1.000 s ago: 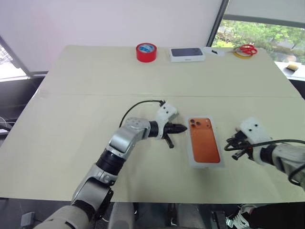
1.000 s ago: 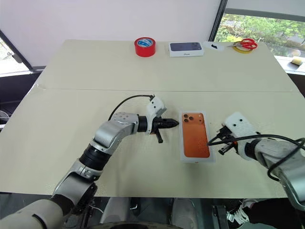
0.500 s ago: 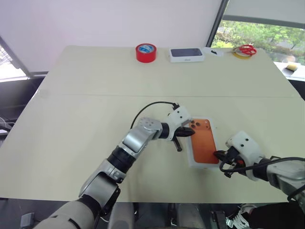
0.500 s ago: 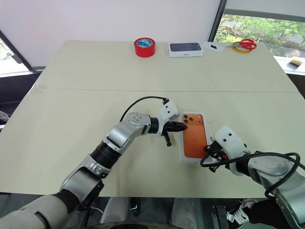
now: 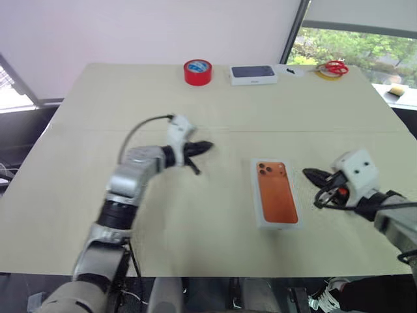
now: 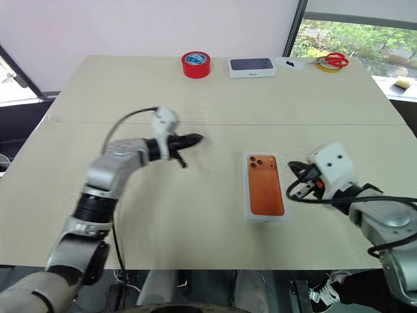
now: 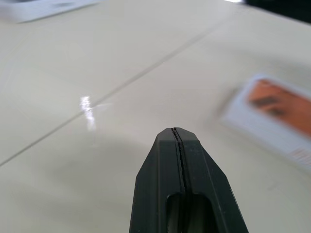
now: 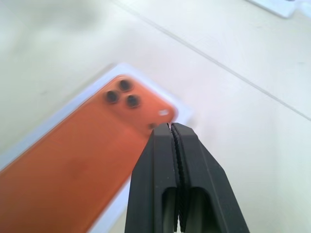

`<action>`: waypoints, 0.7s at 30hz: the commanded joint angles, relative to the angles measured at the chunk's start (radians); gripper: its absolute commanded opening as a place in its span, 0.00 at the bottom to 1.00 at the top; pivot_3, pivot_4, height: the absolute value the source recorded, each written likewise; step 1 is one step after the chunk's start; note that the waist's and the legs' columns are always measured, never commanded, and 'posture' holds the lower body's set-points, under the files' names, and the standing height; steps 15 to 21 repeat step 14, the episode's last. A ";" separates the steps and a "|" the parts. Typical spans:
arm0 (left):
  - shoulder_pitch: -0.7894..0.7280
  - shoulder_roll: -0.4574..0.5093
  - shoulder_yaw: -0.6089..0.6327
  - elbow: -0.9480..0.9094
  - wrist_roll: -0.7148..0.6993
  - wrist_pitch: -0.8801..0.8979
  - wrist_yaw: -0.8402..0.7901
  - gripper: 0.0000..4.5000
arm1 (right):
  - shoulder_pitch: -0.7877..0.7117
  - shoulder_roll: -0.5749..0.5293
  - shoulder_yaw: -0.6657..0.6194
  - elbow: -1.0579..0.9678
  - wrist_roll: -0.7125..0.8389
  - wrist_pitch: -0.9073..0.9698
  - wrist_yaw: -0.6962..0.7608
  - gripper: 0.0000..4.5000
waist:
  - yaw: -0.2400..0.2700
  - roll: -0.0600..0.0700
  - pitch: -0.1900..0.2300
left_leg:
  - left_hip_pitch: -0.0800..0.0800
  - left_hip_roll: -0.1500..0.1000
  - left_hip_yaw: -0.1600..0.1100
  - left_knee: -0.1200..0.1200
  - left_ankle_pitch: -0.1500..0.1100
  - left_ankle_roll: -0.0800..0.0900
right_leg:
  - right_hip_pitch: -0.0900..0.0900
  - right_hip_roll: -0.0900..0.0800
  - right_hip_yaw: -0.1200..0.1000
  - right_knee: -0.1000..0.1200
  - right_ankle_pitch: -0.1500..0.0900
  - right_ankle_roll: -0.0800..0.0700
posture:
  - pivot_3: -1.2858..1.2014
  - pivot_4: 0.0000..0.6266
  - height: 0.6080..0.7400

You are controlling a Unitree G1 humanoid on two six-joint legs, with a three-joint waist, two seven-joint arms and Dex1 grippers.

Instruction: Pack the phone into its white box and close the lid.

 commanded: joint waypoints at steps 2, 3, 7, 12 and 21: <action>0.078 0.122 0.094 -0.014 -0.004 -0.068 -0.014 0.00 | -0.044 0.016 -0.039 0.093 0.014 -0.059 0.031 0.01 | 0.002 0.000 0.000 | 0.000 0.000 0.000 0.000 0.000 0.000 | 0.000 0.000 0.000 0.000 0.000 0.000 | 0.52 0.24 0.93; 0.095 0.146 0.105 -0.017 0.000 -0.082 -0.015 0.00 | -0.049 0.017 -0.034 0.111 0.013 -0.066 0.036 0.01 | 0.001 0.000 0.000 | 0.000 0.000 0.000 0.000 0.000 0.000 | 0.000 0.000 0.000 0.000 0.000 0.000 | 0.52 0.24 0.93; 0.158 0.186 0.167 -0.071 -0.040 -0.063 0.011 0.00 | -0.072 0.023 -0.018 0.168 0.036 -0.093 0.083 0.01 | -0.001 0.000 0.000 | 0.000 0.000 0.000 0.000 0.000 0.000 | 0.000 -0.001 0.000 0.000 0.000 0.000 | 0.52 0.24 0.93; 0.262 0.200 0.210 -0.177 -0.071 -0.021 0.043 0.00 | -0.105 0.026 0.028 0.207 0.047 -0.112 0.128 0.01 | -0.004 0.000 0.000 | 0.000 0.000 0.000 -0.001 0.000 0.000 | 0.000 0.000 0.000 0.000 0.000 0.000 | 0.52 0.24 0.93; 0.284 0.199 0.212 -0.193 -0.075 -0.012 0.057 0.00 | -0.118 0.029 0.044 0.215 0.047 -0.118 0.134 0.01 | -0.003 0.000 0.000 | 0.000 0.000 0.001 -0.001 0.000 0.000 | 0.000 0.000 0.000 0.000 0.000 0.000 | 0.52 0.24 0.93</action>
